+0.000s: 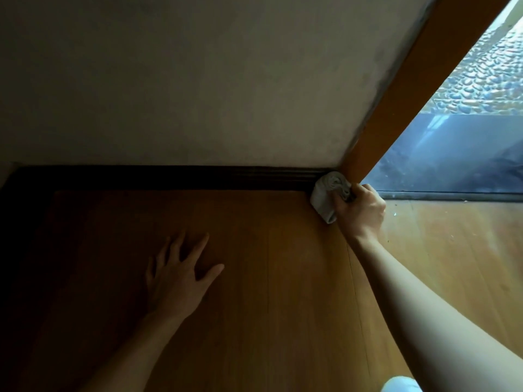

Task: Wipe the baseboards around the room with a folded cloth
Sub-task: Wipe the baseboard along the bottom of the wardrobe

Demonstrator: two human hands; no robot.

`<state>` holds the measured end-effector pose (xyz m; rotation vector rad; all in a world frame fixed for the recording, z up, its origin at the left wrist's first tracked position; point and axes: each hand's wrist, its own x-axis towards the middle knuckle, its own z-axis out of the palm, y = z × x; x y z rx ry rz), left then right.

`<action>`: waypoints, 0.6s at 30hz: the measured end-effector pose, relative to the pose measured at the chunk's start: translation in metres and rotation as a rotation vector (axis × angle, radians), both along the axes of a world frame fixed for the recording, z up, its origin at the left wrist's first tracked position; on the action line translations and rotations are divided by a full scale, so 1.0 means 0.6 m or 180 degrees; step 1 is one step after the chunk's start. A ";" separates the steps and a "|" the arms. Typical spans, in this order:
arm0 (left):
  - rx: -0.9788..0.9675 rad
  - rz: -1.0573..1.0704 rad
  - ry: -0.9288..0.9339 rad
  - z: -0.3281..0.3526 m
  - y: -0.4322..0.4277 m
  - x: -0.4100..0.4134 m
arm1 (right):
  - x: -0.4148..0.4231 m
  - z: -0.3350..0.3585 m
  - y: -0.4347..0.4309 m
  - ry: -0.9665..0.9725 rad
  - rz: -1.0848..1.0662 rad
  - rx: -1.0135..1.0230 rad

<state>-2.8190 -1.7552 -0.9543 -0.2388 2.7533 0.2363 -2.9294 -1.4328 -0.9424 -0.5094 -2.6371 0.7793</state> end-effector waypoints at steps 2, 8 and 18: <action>0.0030 0.0019 0.0033 -0.001 0.000 0.000 | 0.001 -0.001 0.003 0.0030 -0.0039 -0.0001; 0.0019 0.0031 -0.0018 0.002 0.003 -0.002 | -0.006 0.001 0.000 0.0036 0.0221 0.0105; 0.0010 0.0012 -0.0013 0.001 0.002 -0.002 | -0.006 -0.002 -0.037 -0.0010 0.0161 -0.0034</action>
